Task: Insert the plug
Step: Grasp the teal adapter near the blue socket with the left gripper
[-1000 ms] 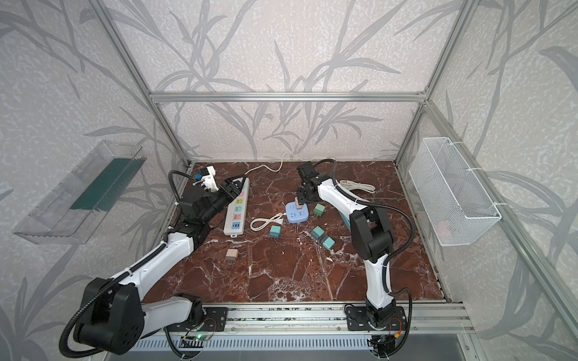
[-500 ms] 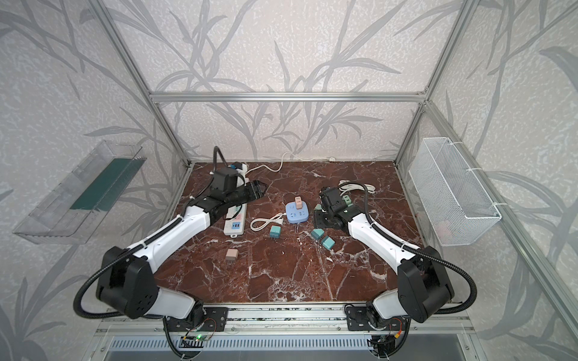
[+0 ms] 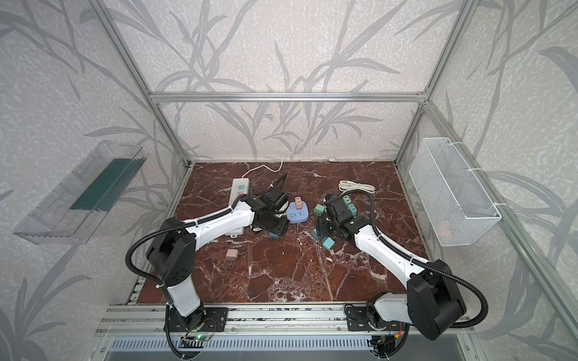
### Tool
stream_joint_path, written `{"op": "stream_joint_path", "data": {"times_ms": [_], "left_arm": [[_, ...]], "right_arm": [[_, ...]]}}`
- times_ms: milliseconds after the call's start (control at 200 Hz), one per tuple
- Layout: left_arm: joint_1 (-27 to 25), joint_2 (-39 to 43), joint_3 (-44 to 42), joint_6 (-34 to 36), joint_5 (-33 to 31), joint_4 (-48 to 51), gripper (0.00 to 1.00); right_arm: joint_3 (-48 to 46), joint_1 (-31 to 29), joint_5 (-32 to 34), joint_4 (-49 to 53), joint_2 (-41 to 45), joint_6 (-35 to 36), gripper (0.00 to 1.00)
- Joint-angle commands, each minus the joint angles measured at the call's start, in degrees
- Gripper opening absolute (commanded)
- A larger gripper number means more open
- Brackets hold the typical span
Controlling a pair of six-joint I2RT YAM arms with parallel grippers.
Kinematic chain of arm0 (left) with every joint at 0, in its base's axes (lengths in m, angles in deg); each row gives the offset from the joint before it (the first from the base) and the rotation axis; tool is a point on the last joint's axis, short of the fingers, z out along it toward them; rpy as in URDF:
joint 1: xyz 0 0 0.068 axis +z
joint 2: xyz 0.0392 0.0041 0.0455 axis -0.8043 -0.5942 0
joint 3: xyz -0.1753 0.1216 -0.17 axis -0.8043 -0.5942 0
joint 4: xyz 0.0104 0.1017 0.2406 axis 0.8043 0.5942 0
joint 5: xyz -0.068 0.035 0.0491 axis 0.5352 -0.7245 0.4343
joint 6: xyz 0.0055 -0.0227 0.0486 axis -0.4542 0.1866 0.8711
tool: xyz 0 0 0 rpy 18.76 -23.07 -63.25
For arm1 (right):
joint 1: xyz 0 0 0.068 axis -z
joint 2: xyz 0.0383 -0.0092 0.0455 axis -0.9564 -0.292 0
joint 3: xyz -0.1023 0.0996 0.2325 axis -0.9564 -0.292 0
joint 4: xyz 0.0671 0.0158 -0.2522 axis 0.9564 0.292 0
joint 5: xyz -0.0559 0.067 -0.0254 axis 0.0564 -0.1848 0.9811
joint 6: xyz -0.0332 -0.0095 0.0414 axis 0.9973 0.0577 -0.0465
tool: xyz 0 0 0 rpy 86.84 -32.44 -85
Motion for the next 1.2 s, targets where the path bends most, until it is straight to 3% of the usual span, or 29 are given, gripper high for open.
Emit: {"op": "stream_joint_path", "data": {"times_ms": [0, 695, 815, 1060, 1195], "left_arm": [[0.34, -1.07, -0.05, 0.76, -3.87, 4.38, 0.71], [0.34, -11.82, 2.52, -0.12, -3.95, 0.71, 0.60], [0.36, -12.58, 3.23, -0.04, -3.63, 1.33, 0.45], [-0.15, -4.35, -1.98, -0.40, -1.88, -2.63, 0.29], [-1.66, 5.79, -11.34, 0.65, 2.17, -17.92, 0.26]], "right_arm": [[-1.45, 0.28, -0.86, -2.17, 1.61, -0.02, 0.69], [-4.68, 0.34, -2.88, -4.15, 2.60, -0.57, 0.69], [-4.26, 0.28, -3.22, -3.67, 2.87, -0.37, 0.68], [-3.73, 0.32, -3.74, -2.57, 5.36, -0.33, 0.68], [-2.03, 0.33, -5.61, -1.03, 6.22, -0.34, 0.66]]}}
